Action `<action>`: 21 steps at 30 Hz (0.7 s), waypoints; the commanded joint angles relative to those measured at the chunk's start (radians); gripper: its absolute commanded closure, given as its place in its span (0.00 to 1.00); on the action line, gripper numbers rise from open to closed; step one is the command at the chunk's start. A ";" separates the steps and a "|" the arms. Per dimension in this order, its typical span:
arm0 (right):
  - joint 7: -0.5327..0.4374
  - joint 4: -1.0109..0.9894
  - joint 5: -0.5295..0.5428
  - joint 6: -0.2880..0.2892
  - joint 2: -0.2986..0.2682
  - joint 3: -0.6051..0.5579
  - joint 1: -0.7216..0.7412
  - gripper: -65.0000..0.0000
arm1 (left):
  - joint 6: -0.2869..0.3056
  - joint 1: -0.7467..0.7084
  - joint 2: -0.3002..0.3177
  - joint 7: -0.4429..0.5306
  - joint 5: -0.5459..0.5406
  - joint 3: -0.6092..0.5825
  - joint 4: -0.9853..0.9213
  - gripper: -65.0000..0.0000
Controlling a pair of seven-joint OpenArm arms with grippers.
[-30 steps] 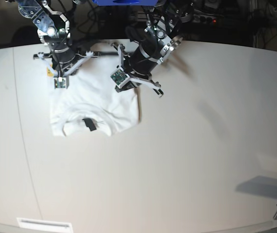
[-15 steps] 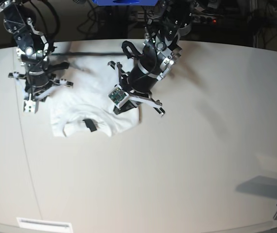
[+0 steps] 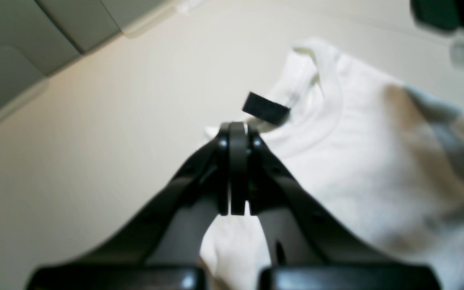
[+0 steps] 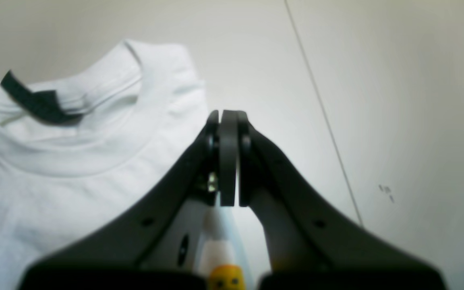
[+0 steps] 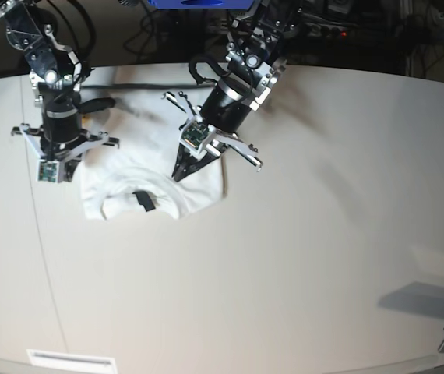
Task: Fold the T-shirt properly
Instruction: 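Open both grippers and lift them off the folded shirt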
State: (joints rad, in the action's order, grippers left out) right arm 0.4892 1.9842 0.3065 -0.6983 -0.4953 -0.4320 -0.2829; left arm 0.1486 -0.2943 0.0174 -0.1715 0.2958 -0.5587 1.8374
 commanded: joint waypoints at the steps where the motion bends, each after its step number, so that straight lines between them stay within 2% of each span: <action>1: -0.028 0.014 -0.017 0.000 -0.009 -0.024 0.004 1.00 | -0.008 -0.013 -0.009 0.062 0.001 -0.005 0.002 1.00; 3: -0.033 0.016 -0.019 0.000 -0.010 -0.072 0.006 1.00 | -0.008 -0.042 -0.009 0.146 0.001 -0.005 -0.028 1.00; 5: -0.083 0.019 -0.071 0.000 -0.010 -0.109 -0.003 1.00 | -0.013 -0.075 -0.009 0.243 0.001 -0.001 -0.051 1.00; 6: -0.139 0.017 -0.142 0.000 -0.007 -0.123 -0.032 1.00 | -0.030 -0.093 -0.009 0.304 0.001 0.001 -0.069 1.00; 8: -0.283 0.013 -0.341 0.000 0.010 -0.136 -0.111 1.00 | -0.106 -0.124 -0.004 0.425 0.009 0.002 -0.110 1.00; 10: -0.413 0.007 -0.541 0.000 0.057 -0.132 -0.181 1.00 | -0.185 -0.136 0.016 0.540 0.009 0.004 -0.167 1.00; 13: -0.547 -0.038 -0.711 0.000 0.119 -0.117 -0.253 1.00 | -0.274 -0.162 0.049 0.689 0.009 -0.002 -0.215 1.00; 15: -0.637 -0.073 -0.718 0.000 0.129 -0.112 -0.289 1.00 | -0.298 -0.196 0.057 0.774 0.010 0.002 -0.215 1.00; 19: -0.837 -0.095 -0.723 0.000 0.126 -0.110 -0.393 0.99 | -0.298 -0.280 0.102 0.910 0.018 0.004 -0.226 1.00; 21: -0.900 -0.096 -0.725 0.000 0.126 -0.109 -0.439 0.99 | -0.300 -0.319 0.118 0.958 0.073 0.007 -0.239 1.00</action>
State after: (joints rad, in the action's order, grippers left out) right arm -0.3950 1.8713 -0.4107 -0.6819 -0.3630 -0.5442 -0.7242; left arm -0.1505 -0.6037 0.1360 0.7620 0.3729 -0.5488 1.5890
